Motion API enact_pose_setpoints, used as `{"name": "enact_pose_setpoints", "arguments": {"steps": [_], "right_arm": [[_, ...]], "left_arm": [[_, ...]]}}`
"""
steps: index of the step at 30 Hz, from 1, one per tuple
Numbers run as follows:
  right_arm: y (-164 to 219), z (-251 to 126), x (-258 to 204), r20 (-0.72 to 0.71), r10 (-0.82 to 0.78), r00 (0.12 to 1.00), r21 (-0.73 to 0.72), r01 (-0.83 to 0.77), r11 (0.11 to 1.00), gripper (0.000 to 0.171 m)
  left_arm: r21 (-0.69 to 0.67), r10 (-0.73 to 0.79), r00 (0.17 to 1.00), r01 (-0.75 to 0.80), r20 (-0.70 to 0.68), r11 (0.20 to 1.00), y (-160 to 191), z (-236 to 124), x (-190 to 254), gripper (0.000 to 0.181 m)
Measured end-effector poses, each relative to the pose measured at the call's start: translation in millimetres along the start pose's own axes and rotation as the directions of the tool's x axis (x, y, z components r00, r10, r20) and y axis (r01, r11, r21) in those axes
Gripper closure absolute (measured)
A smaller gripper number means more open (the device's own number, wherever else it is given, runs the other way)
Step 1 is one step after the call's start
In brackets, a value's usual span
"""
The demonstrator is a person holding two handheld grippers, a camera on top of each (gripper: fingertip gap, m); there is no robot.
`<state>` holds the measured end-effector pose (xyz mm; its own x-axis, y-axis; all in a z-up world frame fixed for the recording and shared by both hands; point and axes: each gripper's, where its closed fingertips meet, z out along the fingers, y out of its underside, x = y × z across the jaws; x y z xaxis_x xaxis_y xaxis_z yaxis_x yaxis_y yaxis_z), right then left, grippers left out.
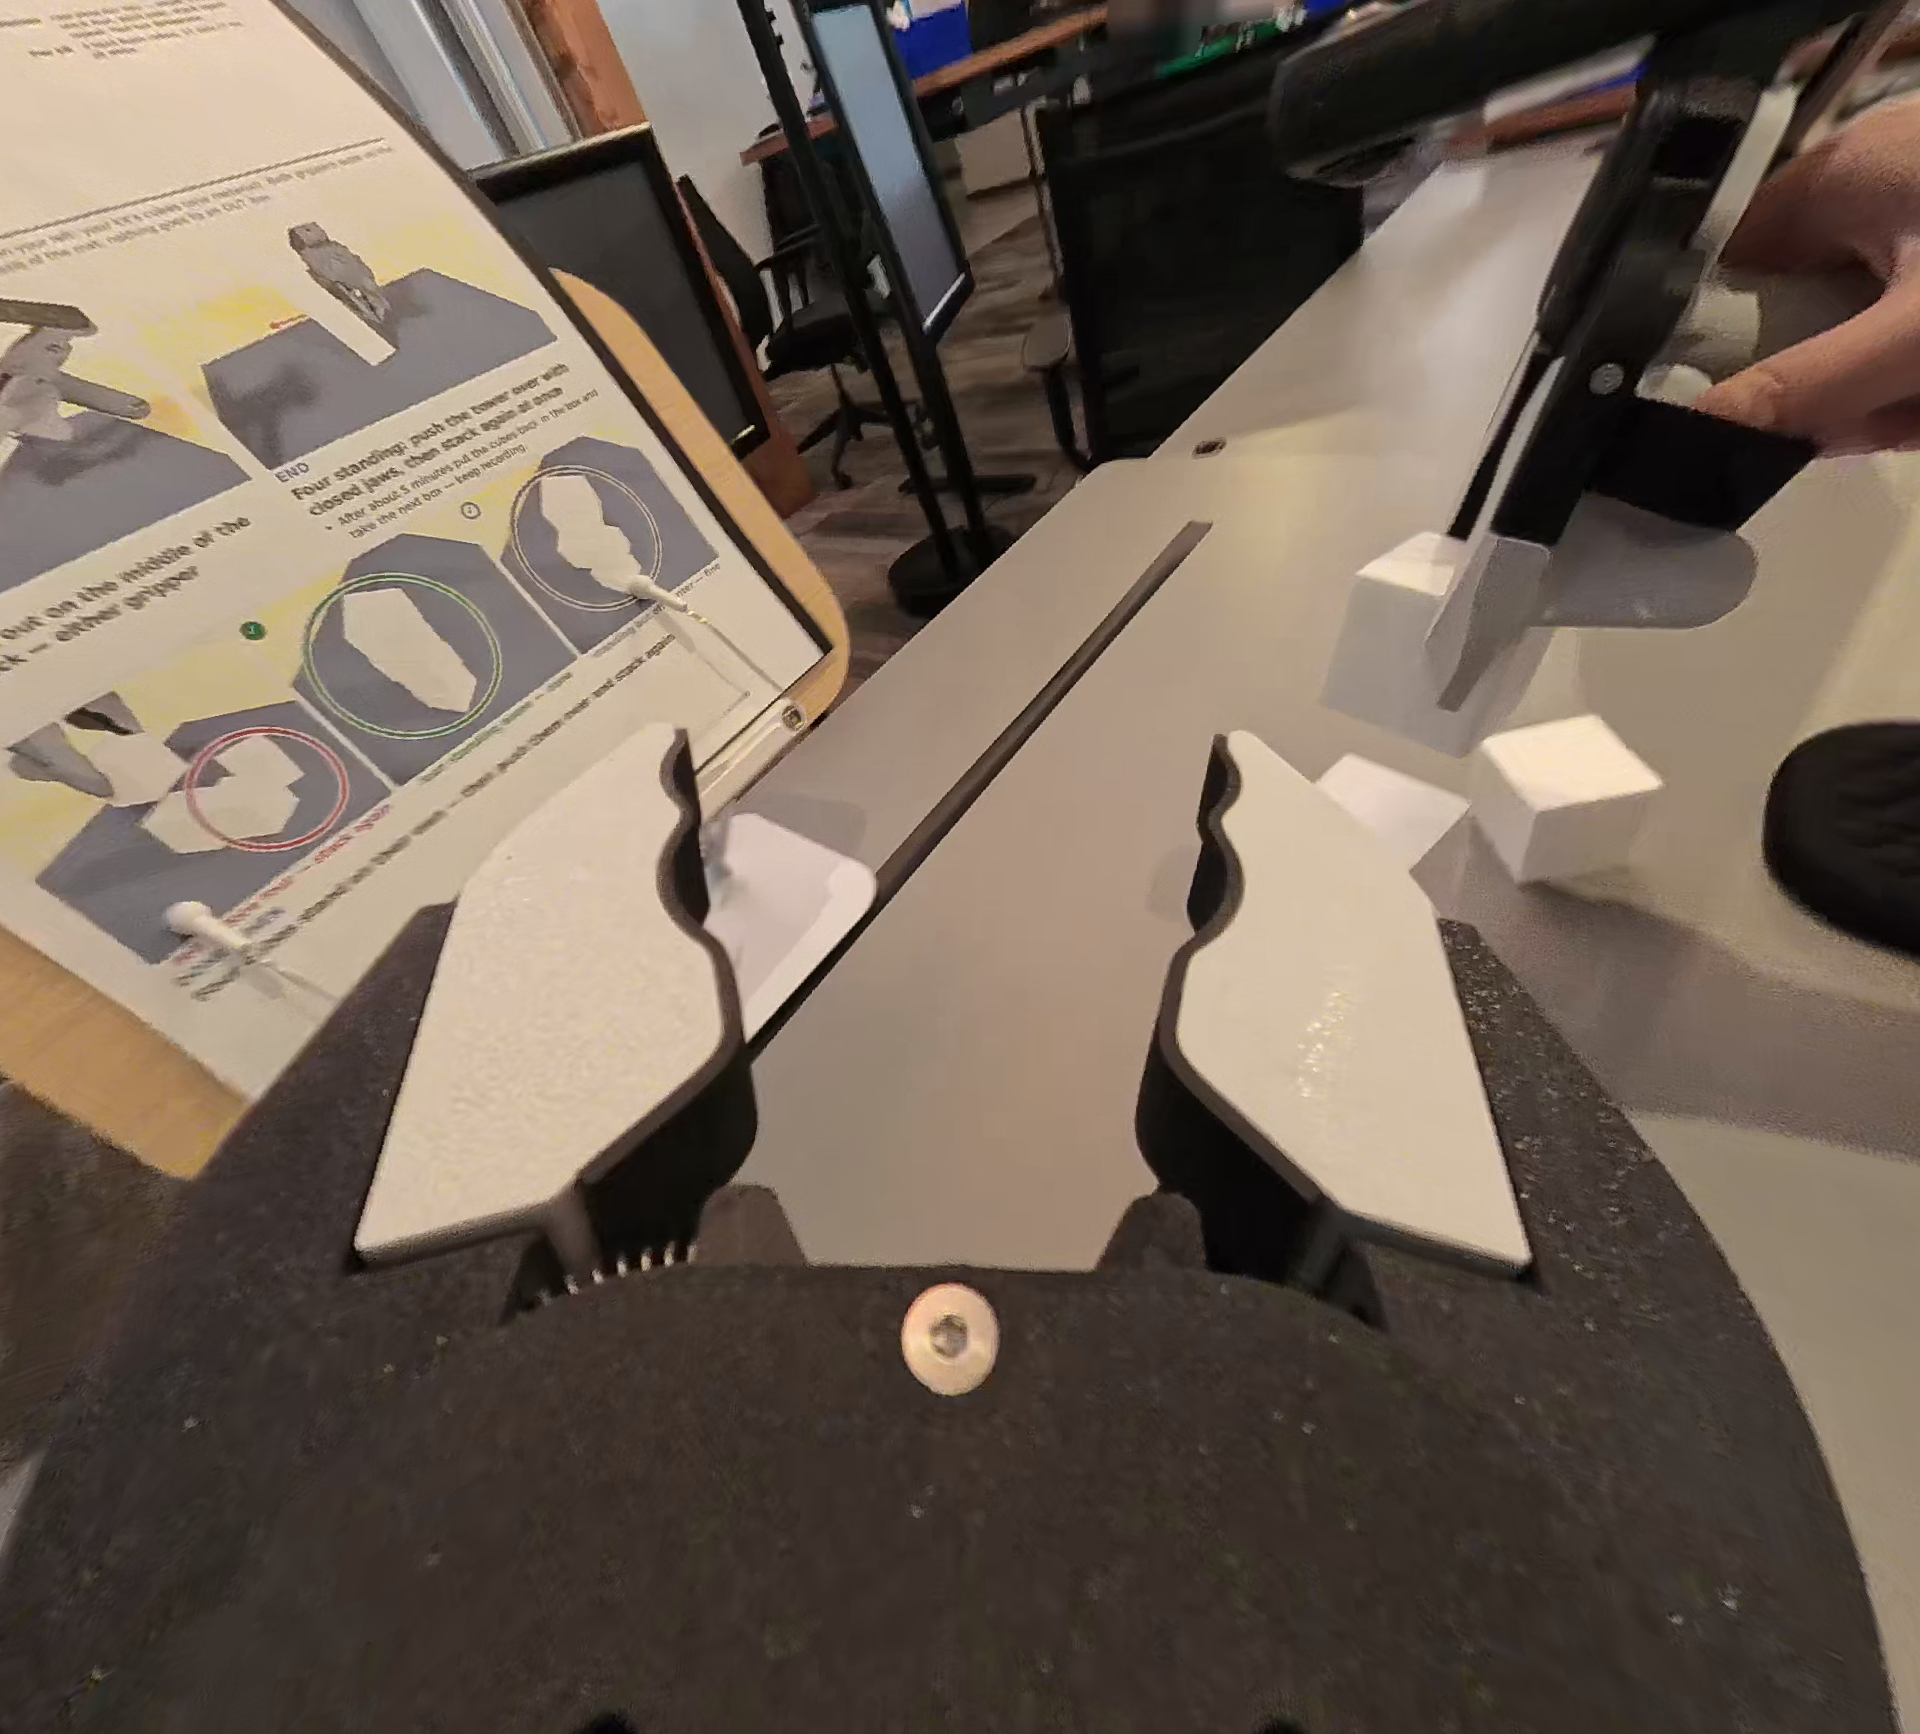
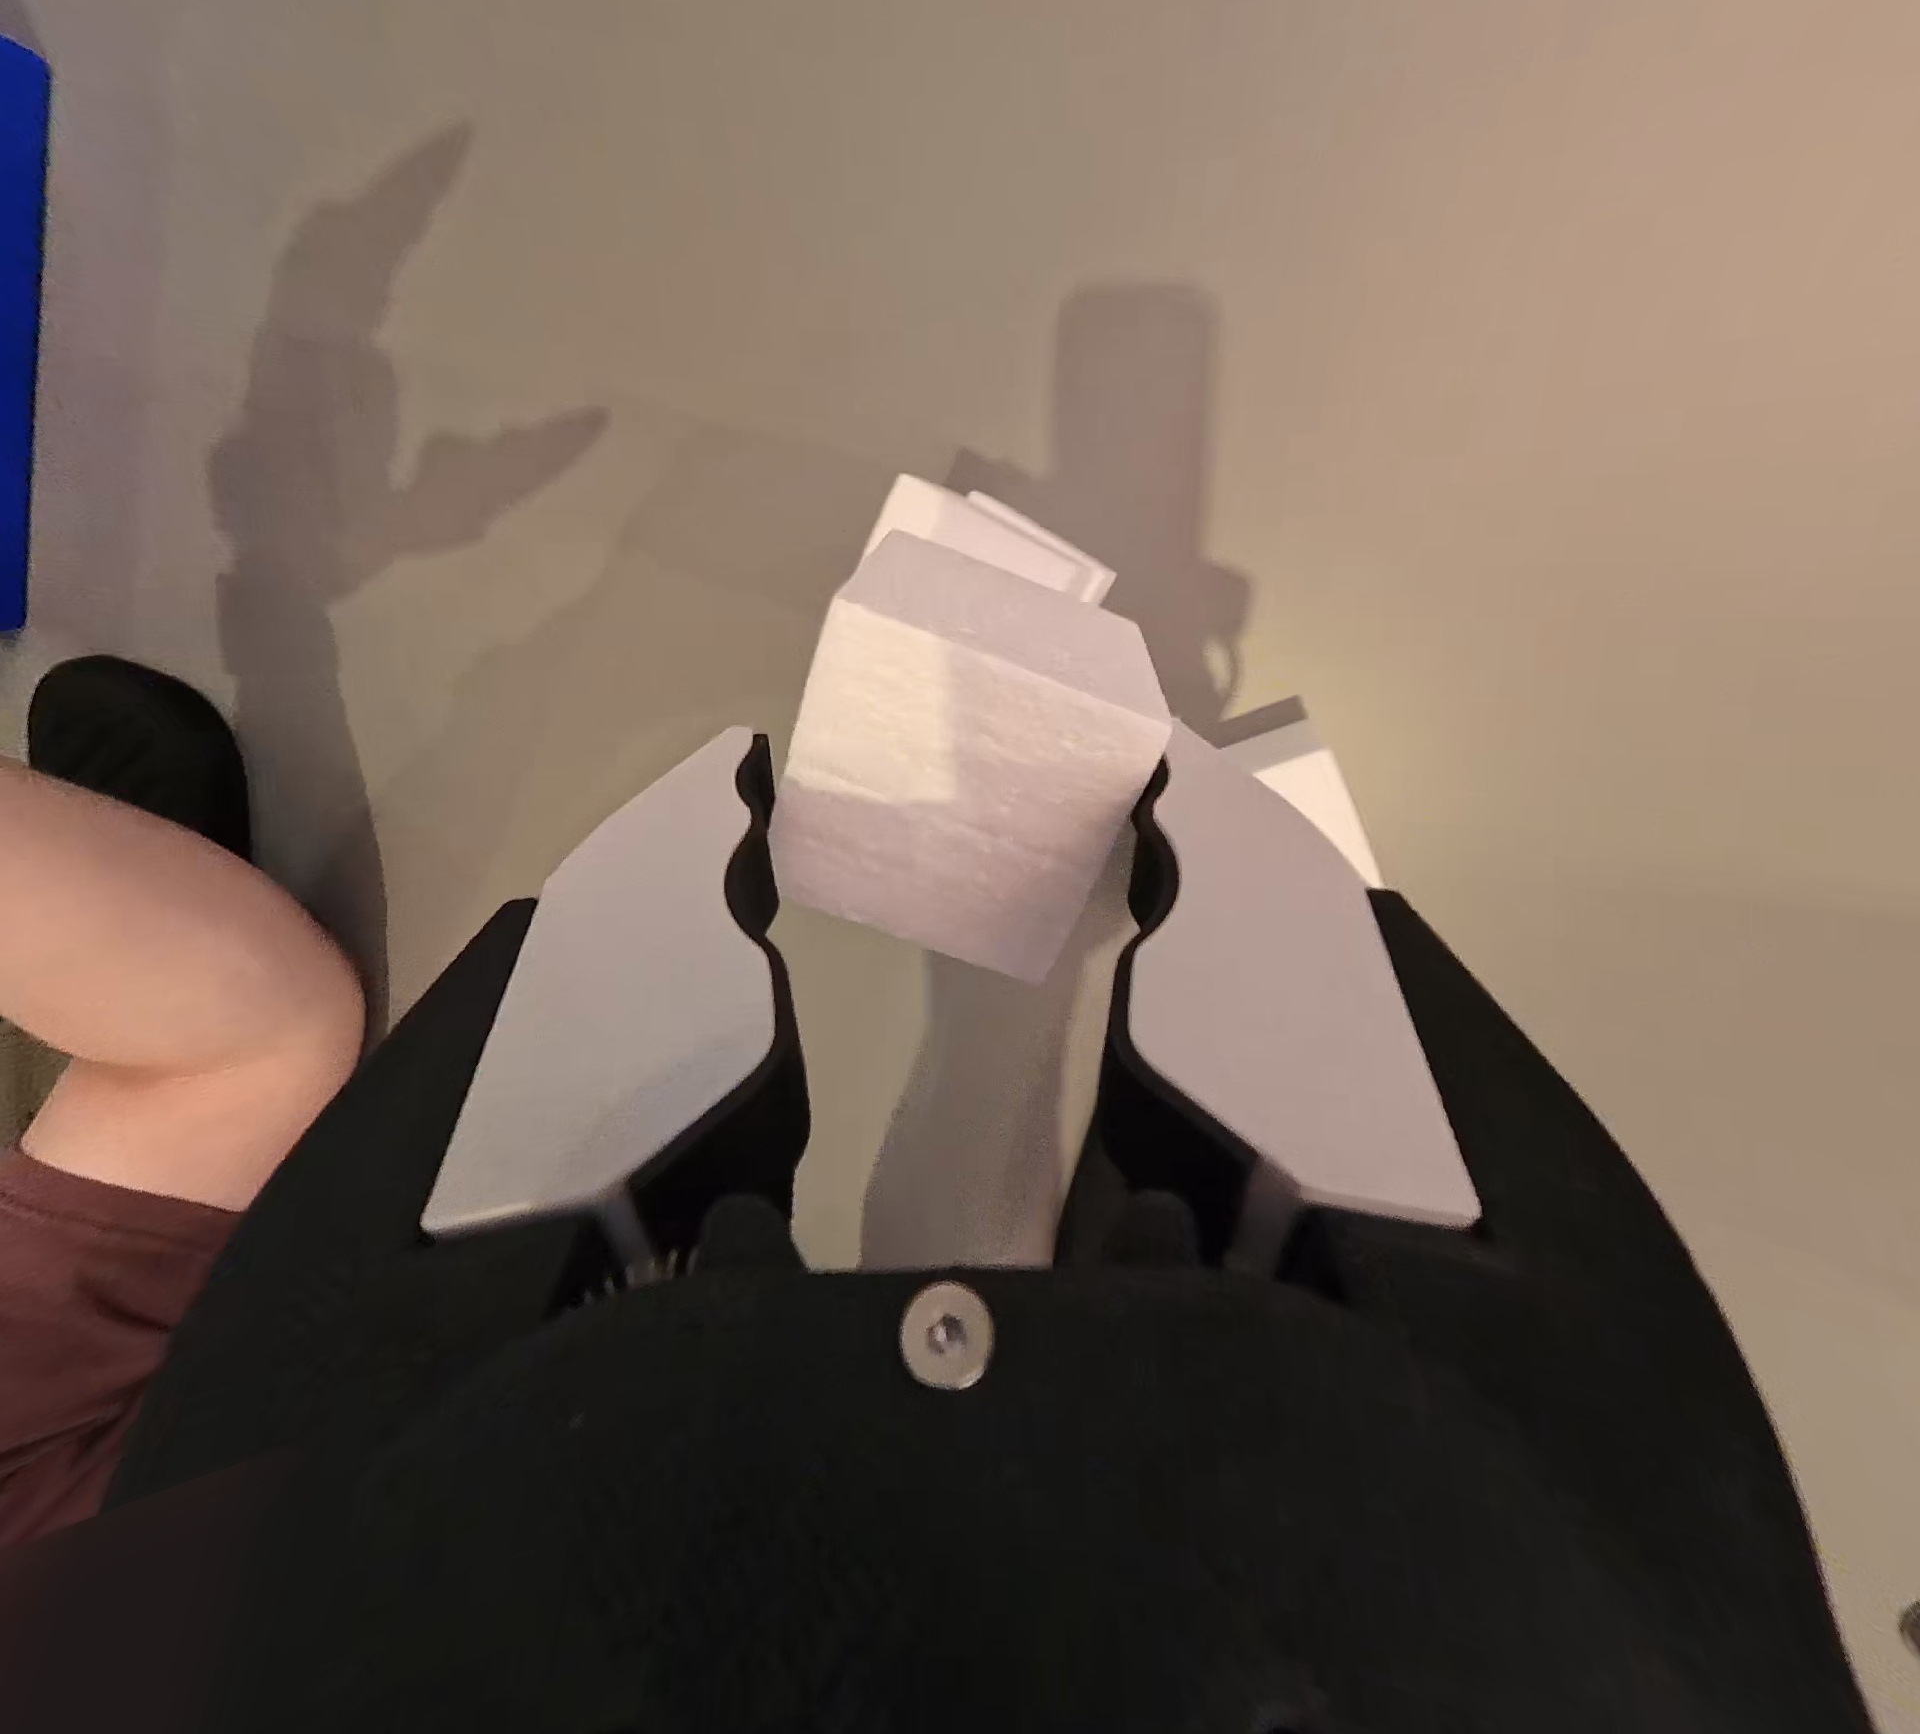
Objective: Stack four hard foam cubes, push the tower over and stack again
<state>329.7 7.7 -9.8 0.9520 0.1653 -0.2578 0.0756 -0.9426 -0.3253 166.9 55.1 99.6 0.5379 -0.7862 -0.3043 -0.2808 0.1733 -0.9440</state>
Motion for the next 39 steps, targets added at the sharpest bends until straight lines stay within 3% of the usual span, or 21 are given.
{"name": "enact_pose_setpoints", "arguments": {"steps": [3,11,30,35,39], "right_arm": [[2.1,15.1,-10.9,-0.061,0.017,0.998,-0.08,-0.022,0.997,0.103],[2.5,40.4,-13.5,-0.202,0.034,0.979,-0.179,-0.071,0.981,0.103],[-4.0,45.2,-10.6,-0.234,0.035,0.972,-0.178,-0.078,0.981,0.1],[-4.2,10.8,-13.7,-0.241,-0.075,0.968,-0.018,0.073,0.997,0.094],[7.6,-11.5,-8.0,-0.177,-0.346,0.921,0.109,0.367,0.924,0.095]], "left_arm": [[-0.043,0.057,0.997,-0.055,0.053,0.998,-0.2,-4.9,-3.1,0.092],[0.096,-0.058,0.997,0.063,-0.055,0.993,-26.8,-24.0,5.1,0.098],[0.054,-0.052,0.996,0.056,-0.074,0.997,-15.3,-20.5,1.4,0.1],[0.048,-0.049,0.996,0.053,-0.075,0.997,-14.3,-20.5,1.9,0.099],[0.065,-0.068,0.995,0.073,-0.076,0.995,-16.0,-24.4,-1.5,0.099]]}}
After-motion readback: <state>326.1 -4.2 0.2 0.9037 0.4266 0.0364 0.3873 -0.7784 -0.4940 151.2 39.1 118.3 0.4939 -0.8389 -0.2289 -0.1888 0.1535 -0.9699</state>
